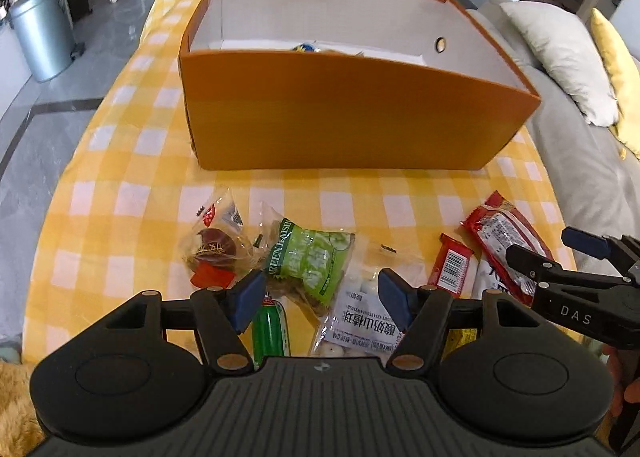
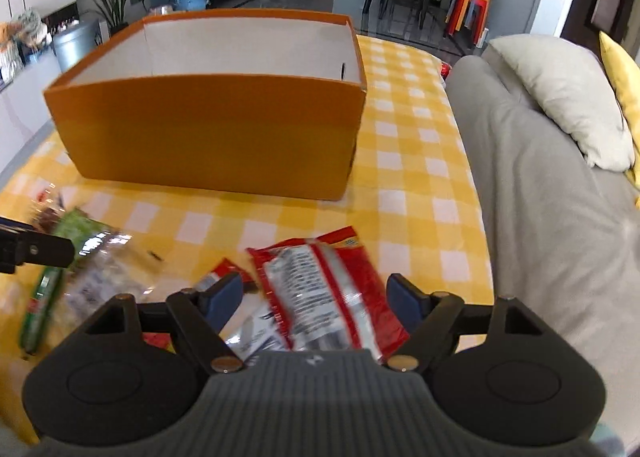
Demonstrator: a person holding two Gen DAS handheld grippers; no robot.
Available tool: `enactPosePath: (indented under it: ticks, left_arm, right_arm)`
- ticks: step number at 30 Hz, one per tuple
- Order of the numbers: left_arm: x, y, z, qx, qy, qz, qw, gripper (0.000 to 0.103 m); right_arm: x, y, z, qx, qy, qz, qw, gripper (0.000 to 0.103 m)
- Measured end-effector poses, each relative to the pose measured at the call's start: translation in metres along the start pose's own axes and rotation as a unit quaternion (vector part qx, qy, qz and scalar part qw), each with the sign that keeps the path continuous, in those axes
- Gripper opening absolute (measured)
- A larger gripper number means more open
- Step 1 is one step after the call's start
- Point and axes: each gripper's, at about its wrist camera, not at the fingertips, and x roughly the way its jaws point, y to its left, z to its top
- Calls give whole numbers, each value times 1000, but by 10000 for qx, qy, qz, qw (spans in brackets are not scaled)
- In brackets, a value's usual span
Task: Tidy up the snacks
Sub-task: 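Grasp the red-white sausage packet with right tool while left tool grasps the green pea bag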
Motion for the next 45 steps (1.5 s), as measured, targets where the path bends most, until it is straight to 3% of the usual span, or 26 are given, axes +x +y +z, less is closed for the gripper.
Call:
enactPosePath:
  ticks: [4,17,20,24,32,35,45]
  left_arm:
    - [10,1,3,-125,85,64,9999,76]
    - [34,-2,10,-178,316,295,9989,82]
    - [43,-2,12,-284,525,378,9975,82]
    - [44,-4,13,-312,480,396,9976,81]
    - [41,-11,14,-164,375,70,9991,31]
    - [40,-14,14,-116,353,41,9993,25]
    - [15,-9,10,-93,78,-72,9999,20]
  right_arm:
    - [17,-10,1,124,184,-31,9997,82]
    - [44,-17,-1,448,556,120,9974,84]
    - [44,-14,-2,386,586,85,9975,82]
    - [42,-14,-3,383,611,106,9973,76]
    - [37,-12,-4,290,575,81,9979,67]
    - [33,-9,-4,240,524,62,9983,67]
    - [8,-4,-2,175,117,3,9998,67]
